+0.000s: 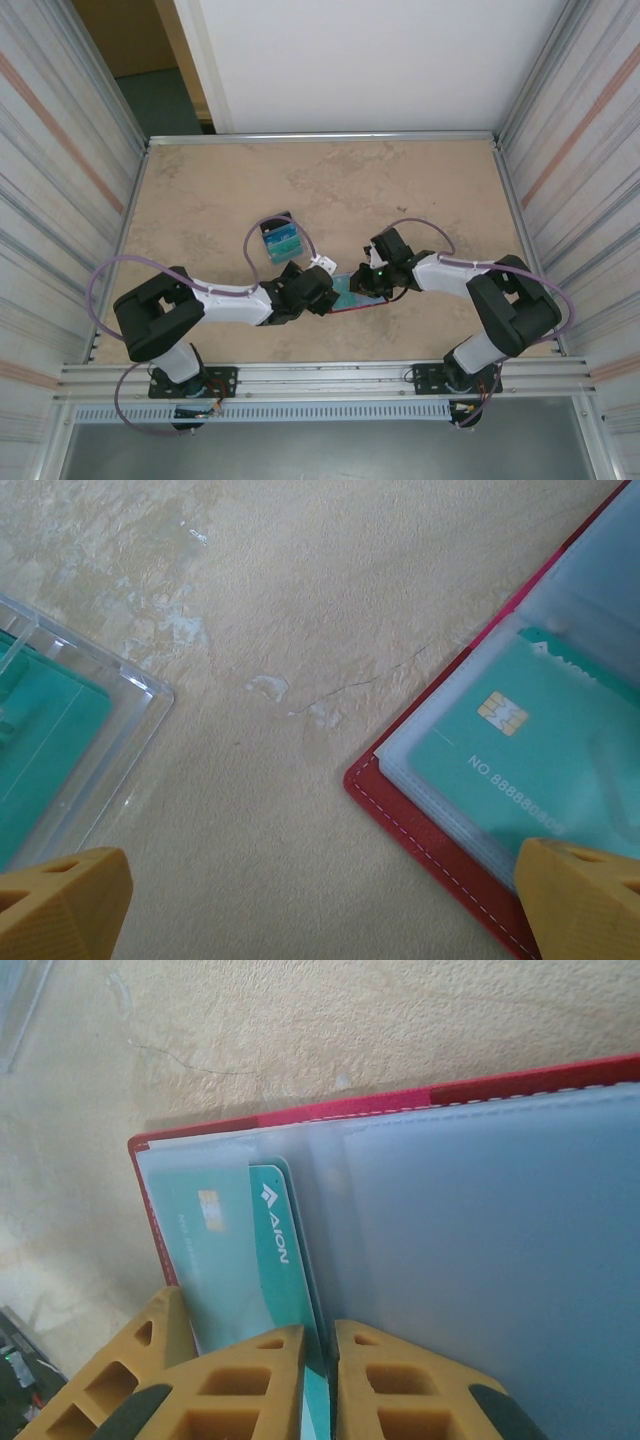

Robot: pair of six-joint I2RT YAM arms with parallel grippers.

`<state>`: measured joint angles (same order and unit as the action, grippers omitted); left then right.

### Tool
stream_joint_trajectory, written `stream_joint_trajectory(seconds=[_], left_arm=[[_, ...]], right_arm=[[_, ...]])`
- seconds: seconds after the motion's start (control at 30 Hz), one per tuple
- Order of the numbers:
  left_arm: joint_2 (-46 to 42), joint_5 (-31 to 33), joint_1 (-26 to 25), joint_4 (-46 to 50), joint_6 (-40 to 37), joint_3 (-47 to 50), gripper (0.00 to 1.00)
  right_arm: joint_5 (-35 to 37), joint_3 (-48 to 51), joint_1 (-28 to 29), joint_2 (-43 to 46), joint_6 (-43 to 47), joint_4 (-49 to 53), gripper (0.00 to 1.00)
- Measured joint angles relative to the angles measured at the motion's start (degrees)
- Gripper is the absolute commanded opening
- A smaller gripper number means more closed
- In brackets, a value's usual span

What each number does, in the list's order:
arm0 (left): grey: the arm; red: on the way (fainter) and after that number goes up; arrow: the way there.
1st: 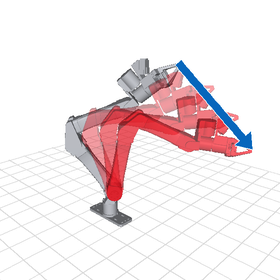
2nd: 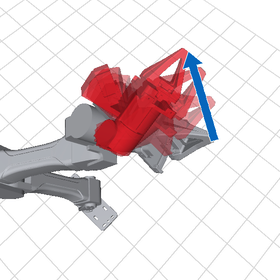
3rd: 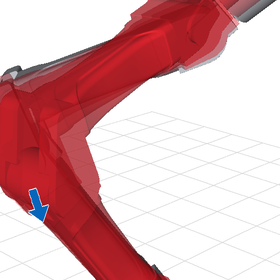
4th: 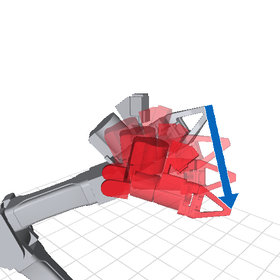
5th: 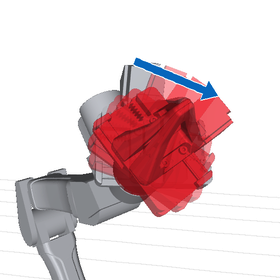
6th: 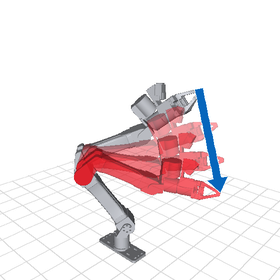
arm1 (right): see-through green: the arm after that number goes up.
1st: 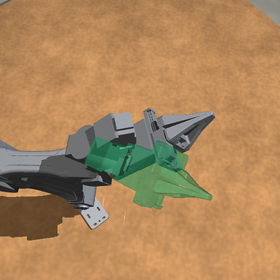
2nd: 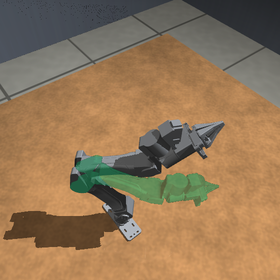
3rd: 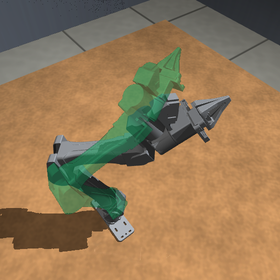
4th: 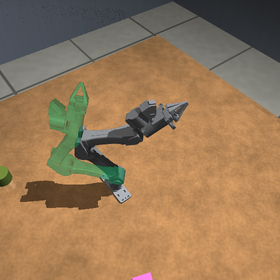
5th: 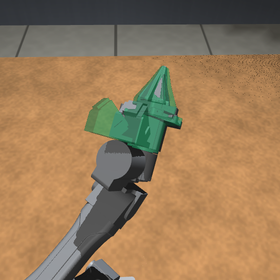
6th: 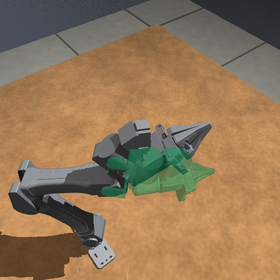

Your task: Take the credit cards out of the card holder

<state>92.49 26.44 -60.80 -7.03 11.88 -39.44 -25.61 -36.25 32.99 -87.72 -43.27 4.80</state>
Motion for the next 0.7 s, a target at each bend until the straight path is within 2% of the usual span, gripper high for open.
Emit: stream_joint_trajectory(seconds=[0.7], left_arm=[[0.7,0.2,0.1,1.5,0.0,-1.0,0.99]], right_arm=[[-5.7,3.9,-1.6,1.9,-1.4,-6.4,0.14]])
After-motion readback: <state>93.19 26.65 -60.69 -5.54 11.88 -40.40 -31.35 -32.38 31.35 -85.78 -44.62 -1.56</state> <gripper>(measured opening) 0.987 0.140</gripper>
